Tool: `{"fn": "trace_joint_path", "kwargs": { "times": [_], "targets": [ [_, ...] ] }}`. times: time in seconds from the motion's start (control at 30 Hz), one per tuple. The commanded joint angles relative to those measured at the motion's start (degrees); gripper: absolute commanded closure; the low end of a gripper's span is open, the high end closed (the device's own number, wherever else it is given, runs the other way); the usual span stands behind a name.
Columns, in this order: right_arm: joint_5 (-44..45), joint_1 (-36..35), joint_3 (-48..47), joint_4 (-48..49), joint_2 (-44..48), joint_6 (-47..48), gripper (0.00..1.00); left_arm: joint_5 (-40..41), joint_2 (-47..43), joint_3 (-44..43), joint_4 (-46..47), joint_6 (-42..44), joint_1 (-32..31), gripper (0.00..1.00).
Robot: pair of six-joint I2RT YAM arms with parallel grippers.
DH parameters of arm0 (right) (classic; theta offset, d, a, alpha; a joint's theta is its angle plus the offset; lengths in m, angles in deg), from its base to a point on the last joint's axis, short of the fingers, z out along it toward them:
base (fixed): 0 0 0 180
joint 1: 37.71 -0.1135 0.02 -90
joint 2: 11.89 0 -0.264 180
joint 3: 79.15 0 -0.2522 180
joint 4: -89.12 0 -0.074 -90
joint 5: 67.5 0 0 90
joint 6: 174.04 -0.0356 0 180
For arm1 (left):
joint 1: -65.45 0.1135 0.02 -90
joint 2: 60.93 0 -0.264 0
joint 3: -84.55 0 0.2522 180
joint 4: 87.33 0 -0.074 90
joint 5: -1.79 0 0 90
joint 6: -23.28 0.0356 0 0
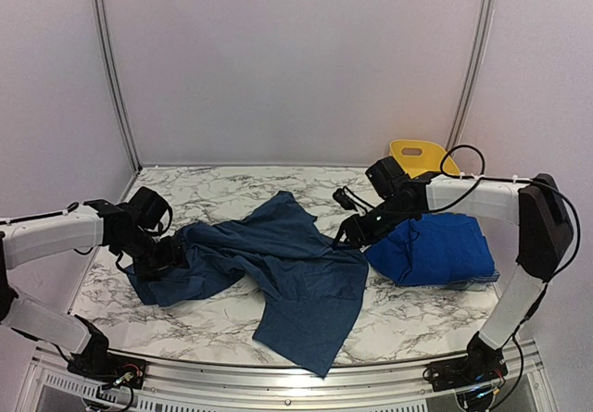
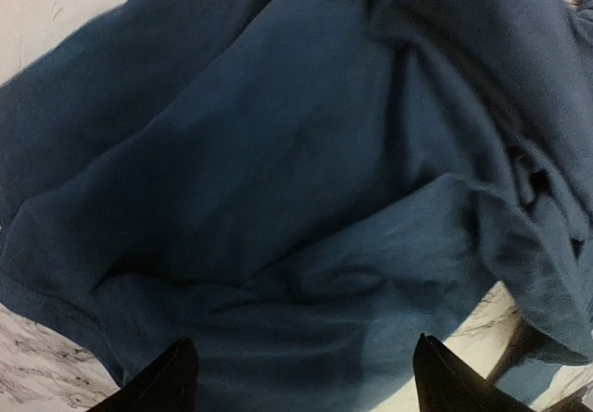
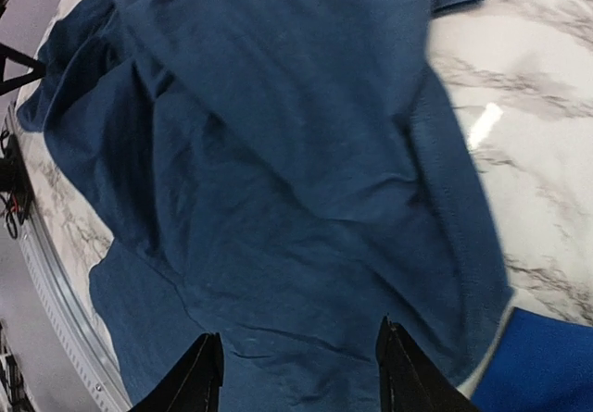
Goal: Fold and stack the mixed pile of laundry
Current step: Flatten out the crumpled T-shirt at the center of the board.
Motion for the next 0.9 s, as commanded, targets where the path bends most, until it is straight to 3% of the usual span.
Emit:
{"fn": "trace_joint_path", "kwargs": {
  "times": [0.0,0.2,0.47,0.63,0.73,0.87],
  "targets": [
    [-4.1,-4.7,1.2,-0.5,-3.4,1.3,0.48,2.7,0.2,3.7,-4.0,-8.4,-0.2,0.19],
    [-5.3,-6.2,3.5,4.2,-9.1,-1.4,0.48,5.1,11.3,-0.4,0.8,-5.0,1.3,0.22],
    [1.0,0.1,-1.1,3.4,-19.7,-2.0,0.49,4.8,30.4,-21.4,3.8,7.5,6.9,0.32],
    [-0.8,2.7,-9.0,0.0,-17.6,2.6,0.49,1.4,27.8,-23.9,3.7,10.3,8.1,0.31],
    [-3.9,-0.1,-7.1,-0.4,-10.2,5.1,0.47,-1.1,24.0,-20.6,3.8,9.6,10.5,0.26],
    [0.1,-4.8,-1.9,-3.9,-2.5,7.3,0.46,-2.9,19.3,-17.0,3.8,9.3,10.9,0.17]
  ]
}}
